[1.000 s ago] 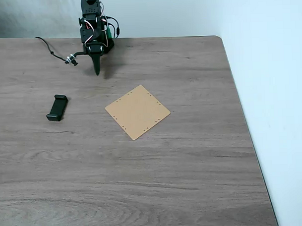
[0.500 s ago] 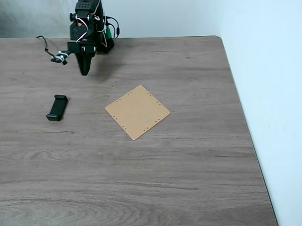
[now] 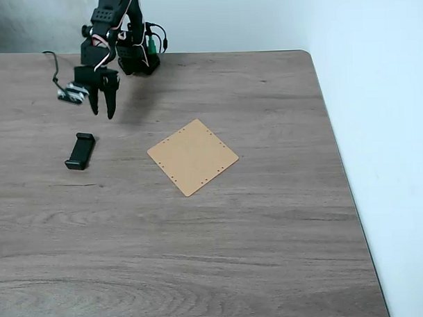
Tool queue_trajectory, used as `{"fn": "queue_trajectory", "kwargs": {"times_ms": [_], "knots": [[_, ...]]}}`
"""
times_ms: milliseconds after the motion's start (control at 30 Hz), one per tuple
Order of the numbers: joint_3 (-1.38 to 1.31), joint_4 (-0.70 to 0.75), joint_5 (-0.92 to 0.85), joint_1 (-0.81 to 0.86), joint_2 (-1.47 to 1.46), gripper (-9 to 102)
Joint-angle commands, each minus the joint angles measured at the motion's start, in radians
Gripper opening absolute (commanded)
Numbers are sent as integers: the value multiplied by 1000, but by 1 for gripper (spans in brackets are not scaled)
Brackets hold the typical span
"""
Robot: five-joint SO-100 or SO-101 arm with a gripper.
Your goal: Grasp a black block and then place it on the board.
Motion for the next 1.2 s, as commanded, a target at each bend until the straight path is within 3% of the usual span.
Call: {"fn": "queue_trajectory", "kwargs": {"times_ms": [0, 167, 567, 1167], "knots": [[-115, 25, -184, 29, -38, 21], [-221, 83, -459, 60, -132, 22], [-453, 184, -894, 109, -319, 22], [-612, 310, -1227, 95, -568, 23]]}}
